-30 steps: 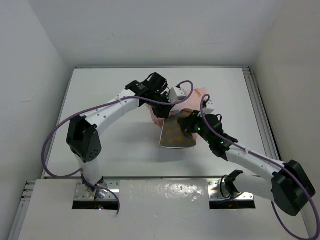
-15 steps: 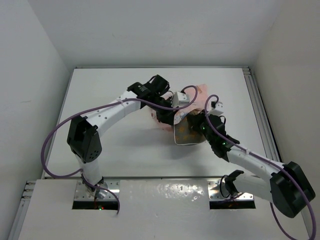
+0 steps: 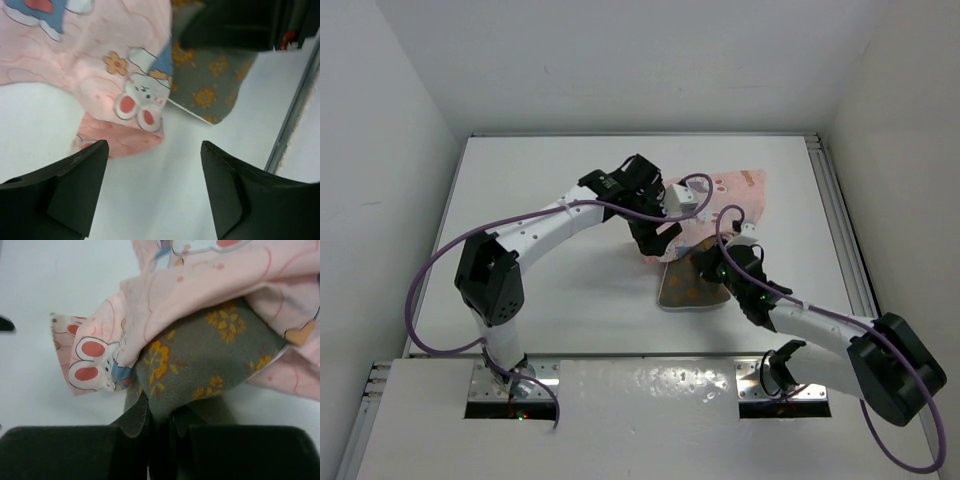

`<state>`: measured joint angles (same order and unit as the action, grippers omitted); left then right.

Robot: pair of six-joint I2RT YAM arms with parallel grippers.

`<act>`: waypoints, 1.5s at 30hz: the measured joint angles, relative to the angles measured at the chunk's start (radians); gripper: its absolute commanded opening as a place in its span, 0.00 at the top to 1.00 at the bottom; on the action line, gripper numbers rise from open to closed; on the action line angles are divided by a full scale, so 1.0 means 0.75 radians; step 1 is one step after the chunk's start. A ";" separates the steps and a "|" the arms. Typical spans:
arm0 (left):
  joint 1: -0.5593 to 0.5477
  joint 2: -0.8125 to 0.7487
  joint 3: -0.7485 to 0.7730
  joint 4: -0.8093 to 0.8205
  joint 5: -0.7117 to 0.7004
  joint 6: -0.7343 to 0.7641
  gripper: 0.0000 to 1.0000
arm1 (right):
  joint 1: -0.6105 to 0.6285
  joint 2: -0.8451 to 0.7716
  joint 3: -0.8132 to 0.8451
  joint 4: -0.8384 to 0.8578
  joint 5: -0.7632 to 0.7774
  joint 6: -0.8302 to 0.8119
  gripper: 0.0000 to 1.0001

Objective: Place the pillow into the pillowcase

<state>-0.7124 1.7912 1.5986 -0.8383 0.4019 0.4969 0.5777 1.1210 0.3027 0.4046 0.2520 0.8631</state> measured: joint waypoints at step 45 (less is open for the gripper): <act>-0.124 0.143 0.169 0.061 0.131 0.003 1.00 | -0.043 -0.100 0.000 0.062 -0.123 -0.026 1.00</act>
<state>-0.8051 1.8988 1.7256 -0.7929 0.4999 0.4992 0.5453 1.0458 0.3027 0.4507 0.1600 0.8436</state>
